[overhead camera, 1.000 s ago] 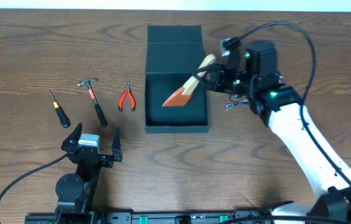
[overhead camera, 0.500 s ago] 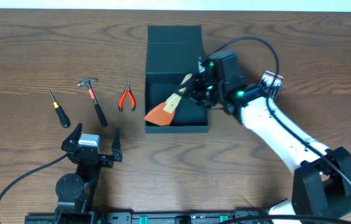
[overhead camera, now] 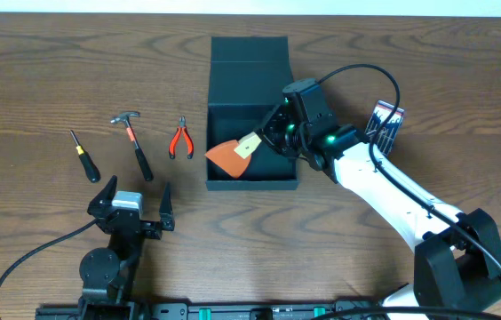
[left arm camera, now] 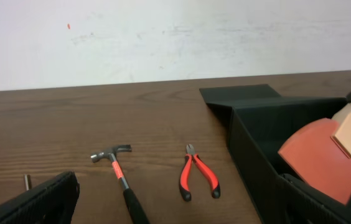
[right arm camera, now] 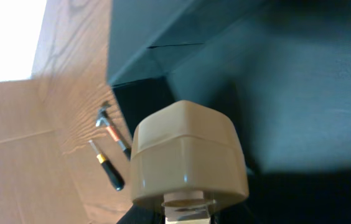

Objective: Pack container
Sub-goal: 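Carry the scraper left into the black box and release it, then move the right gripper back to the silver wrench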

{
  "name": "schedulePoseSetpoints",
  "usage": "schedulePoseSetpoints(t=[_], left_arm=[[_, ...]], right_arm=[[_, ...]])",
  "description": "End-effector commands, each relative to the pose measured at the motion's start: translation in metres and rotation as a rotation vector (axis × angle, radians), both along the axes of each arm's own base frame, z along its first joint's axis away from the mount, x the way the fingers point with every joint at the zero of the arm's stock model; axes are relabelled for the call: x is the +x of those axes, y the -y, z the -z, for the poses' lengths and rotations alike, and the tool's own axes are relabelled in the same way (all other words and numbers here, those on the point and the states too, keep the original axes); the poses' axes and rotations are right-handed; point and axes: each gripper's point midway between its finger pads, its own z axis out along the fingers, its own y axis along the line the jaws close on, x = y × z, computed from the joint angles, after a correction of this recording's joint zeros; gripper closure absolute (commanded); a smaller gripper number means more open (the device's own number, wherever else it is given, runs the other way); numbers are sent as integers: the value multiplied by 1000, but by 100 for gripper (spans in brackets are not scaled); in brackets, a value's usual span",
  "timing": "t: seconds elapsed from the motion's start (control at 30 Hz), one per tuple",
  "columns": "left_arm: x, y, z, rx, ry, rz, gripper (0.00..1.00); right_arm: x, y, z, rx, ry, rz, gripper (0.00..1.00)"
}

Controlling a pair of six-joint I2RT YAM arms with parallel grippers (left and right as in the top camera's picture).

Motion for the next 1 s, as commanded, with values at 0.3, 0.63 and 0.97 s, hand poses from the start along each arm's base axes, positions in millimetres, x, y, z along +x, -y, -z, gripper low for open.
schedulePoseSetpoints(t=[0.3, 0.63, 0.97], left_arm=[[-1, 4, 16, 11, -41, 23, 2], [-1, 4, 16, 11, -41, 23, 2], [-1, 4, 16, 11, -41, 24, 1]], right_arm=[[-3, 2, 1, -41, -9, -9, 97], [-2, -5, -10, -22, 38, -80, 1], [12, 41, -78, -167, 251, -85, 1]])
